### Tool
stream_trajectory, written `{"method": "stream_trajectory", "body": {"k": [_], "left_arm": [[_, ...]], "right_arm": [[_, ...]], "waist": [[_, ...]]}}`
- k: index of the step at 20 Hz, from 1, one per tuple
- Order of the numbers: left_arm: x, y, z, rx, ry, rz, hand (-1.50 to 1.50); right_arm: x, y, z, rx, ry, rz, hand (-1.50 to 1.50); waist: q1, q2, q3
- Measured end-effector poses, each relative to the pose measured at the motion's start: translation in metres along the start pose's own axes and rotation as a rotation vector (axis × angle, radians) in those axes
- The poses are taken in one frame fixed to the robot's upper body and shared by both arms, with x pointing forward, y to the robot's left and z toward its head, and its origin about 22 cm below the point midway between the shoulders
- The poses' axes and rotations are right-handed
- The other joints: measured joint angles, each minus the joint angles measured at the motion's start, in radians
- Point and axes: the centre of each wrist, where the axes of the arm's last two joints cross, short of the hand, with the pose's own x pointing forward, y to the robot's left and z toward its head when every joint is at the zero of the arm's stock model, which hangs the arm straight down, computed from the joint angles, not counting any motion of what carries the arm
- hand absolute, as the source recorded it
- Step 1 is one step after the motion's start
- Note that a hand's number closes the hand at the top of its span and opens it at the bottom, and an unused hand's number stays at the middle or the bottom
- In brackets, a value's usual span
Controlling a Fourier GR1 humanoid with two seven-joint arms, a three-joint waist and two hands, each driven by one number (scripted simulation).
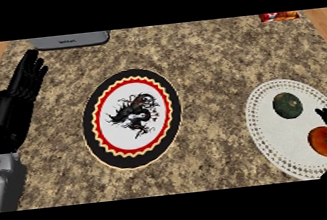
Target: Pick the tomato from the placemat and place it in the plate
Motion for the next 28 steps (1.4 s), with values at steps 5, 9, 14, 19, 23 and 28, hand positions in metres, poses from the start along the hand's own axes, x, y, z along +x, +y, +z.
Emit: {"method": "stream_trajectory", "body": {"k": [5, 9, 14, 19, 23, 28], "left_arm": [[-0.002, 0.003, -0.004, -0.003, -0.002, 0.004, 0.0], [0.0, -0.001, -0.003, -0.004, 0.0, -0.001, 0.0], [-0.002, 0.006, -0.005, -0.011, 0.003, 0.0, 0.0], [-0.002, -0.003, -0.01, -0.033, -0.011, 0.004, 0.0], [-0.001, -0.005, -0.012, -0.032, -0.013, 0.004, 0.0], [-0.008, -0.006, -0.009, -0.017, -0.002, 0.005, 0.0]], "right_arm": [[-0.007, 0.011, -0.016, 0.011, 0.04, 0.036, 1.5], [-0.01, 0.014, -0.023, -0.093, -0.033, 0.019, 1.5], [-0.005, 0.014, -0.034, -0.176, -0.086, 0.095, 1.5], [0.023, -0.019, -0.075, -0.144, -0.229, 0.153, 1.5], [0.054, -0.042, -0.102, -0.192, -0.335, 0.179, 1.5], [0.08, -0.066, -0.108, -0.231, -0.495, 0.12, 1.5]], "waist": [[0.001, 0.0, -0.001], [0.0, -0.001, -0.006], [-0.004, 0.003, -0.003], [0.031, 0.009, -0.002], [0.034, 0.009, 0.0], [0.015, 0.003, 0.0]]}}
